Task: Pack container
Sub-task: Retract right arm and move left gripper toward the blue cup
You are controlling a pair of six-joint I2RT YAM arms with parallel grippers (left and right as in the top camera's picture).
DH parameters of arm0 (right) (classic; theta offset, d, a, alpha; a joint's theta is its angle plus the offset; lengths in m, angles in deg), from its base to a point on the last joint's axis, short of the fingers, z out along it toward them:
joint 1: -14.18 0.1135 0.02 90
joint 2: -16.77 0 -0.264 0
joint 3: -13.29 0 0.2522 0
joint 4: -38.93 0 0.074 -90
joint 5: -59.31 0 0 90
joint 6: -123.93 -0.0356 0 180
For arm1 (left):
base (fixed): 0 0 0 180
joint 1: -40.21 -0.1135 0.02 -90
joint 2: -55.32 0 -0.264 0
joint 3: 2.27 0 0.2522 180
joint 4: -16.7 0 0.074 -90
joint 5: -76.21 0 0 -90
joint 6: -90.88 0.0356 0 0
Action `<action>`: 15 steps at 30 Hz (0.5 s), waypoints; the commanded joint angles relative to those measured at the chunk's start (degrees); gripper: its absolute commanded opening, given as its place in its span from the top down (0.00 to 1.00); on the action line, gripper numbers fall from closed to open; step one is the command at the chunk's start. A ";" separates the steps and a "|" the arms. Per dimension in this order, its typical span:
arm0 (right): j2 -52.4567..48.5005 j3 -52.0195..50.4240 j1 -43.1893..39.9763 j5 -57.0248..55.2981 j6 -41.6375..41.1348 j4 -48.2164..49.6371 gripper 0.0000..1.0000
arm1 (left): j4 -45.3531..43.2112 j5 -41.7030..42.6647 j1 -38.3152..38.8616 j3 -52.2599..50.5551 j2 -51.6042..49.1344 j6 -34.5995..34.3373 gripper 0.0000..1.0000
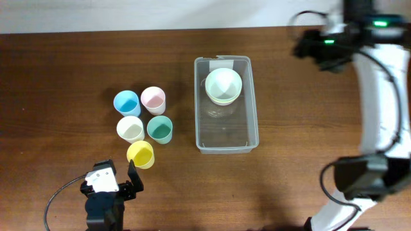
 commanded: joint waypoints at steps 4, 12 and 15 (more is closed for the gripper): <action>1.31 0.79 -6.25 -0.44 -1.95 -2.19 0.01 | -2.34 -1.20 -0.15 -0.31 0.46 0.90 0.01; 1.31 0.79 -8.35 -0.44 -1.92 -2.34 0.01 | -3.32 10.14 -0.13 -0.42 0.46 0.83 0.01; 1.31 0.79 -8.35 -0.44 -1.92 -2.34 0.01 | -4.87 13.25 -0.15 -0.24 0.44 0.59 0.01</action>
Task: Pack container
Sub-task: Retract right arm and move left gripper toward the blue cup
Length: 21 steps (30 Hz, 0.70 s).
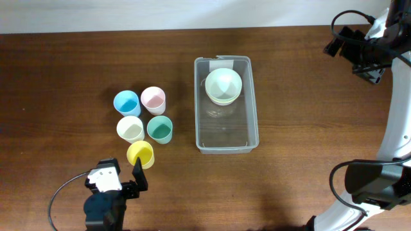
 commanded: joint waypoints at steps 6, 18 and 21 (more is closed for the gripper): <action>-0.02 0.44 -0.15 -0.11 -0.11 0.00 0.01 | -1.92 4.42 -0.15 5.27 -3.15 0.02 0.01; -0.02 0.44 -0.15 -0.11 -0.11 0.02 0.01 | 5.68 4.74 -0.15 37.86 -42.01 3.13 0.01; -0.02 0.44 -0.15 -0.11 -0.11 0.02 0.01 | 11.30 4.74 -0.15 47.58 -55.10 4.28 0.01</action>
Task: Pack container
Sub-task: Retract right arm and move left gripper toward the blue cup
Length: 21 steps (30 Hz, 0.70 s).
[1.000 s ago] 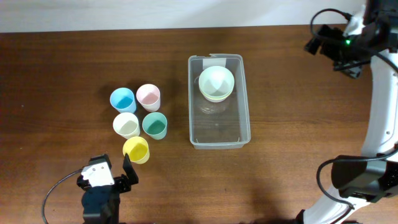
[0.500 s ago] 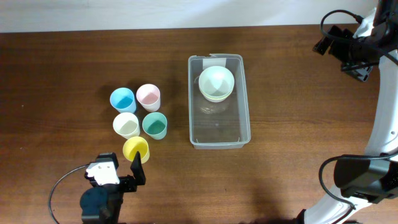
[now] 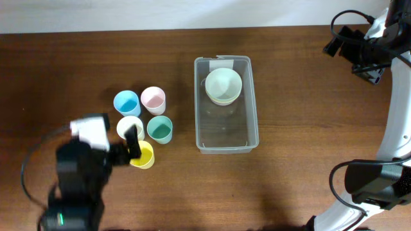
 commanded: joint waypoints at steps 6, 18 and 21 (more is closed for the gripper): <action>0.00 0.44 -0.15 -0.13 -0.07 0.02 0.01 | 8.07 0.57 -0.15 23.39 -32.61 2.99 0.01; 0.00 0.44 -0.15 -0.13 -0.07 0.04 0.01 | 8.52 -2.62 -6.05 29.51 -48.70 -2.95 0.01; 0.00 0.44 -0.15 -0.13 -0.07 0.04 0.01 | 10.03 1.07 -9.16 29.51 -51.17 -3.48 0.01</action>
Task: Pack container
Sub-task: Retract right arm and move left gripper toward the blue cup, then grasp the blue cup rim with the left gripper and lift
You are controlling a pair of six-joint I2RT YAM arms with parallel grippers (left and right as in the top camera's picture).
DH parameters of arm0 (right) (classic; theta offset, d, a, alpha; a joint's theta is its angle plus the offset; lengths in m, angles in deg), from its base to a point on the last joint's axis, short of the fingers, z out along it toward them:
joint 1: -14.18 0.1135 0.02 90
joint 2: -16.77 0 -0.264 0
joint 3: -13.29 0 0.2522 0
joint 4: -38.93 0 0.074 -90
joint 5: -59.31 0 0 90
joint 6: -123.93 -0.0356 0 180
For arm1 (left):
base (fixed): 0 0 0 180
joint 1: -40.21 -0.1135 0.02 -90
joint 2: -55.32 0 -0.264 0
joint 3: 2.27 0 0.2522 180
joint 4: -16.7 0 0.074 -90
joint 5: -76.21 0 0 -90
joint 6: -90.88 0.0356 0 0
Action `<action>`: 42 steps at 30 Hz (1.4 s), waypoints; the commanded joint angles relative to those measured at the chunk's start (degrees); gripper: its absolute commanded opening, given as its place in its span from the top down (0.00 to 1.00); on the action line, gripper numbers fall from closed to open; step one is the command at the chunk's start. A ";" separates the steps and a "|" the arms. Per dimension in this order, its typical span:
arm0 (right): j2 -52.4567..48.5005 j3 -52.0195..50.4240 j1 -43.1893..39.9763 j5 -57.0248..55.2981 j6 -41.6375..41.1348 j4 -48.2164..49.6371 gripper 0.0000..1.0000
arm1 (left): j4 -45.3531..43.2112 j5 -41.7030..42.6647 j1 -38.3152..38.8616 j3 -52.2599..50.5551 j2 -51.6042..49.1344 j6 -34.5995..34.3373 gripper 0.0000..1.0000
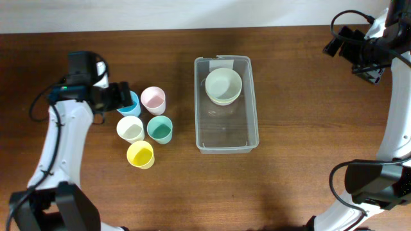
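Note:
A clear plastic container [253, 128] stands mid-table with stacked pale green bowls [223, 85] in its far end. To its left are several cups: blue [133, 106], pink [153, 99], cream [130, 129], teal [160, 129] and yellow [140, 154]. My left gripper [122, 98] reaches in from the left. It sits over the blue cup's left side and hides part of it; its jaws look spread. My right gripper [334, 46] hangs high at the far right, away from everything. Its fingers are too small to read.
The left arm [61, 141] runs down the table's left side. The right arm [392, 128] runs along the right edge. A white wall strip borders the far side of the brown table [308, 160].
My left gripper has moved from beside the yellow and cream cups up to the blue cup. The arm now comes in from the far left. The cups, the container and the right arm are unchanged.
The left gripper first sat open near the front edge, just below the yellow cup, while the right gripper hovered near the container's far right corner. The right arm then withdrew to the far right corner. The left gripper went to the yellow cup and is now at the blue one.

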 commanded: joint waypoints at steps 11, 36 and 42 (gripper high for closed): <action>0.00 0.44 -0.15 -0.13 -0.02 0.02 0.01 | -1.92 6.73 -5.81 1.11 -13.31 -1.05 0.22; 0.00 0.44 -0.15 -0.13 -0.02 0.00 0.01 | 11.82 11.52 -3.58 24.70 -9.66 -1.53 0.99; 0.00 0.44 -0.15 -0.13 -0.02 0.02 0.01 | 15.21 13.31 7.06 30.51 -5.46 -0.15 0.99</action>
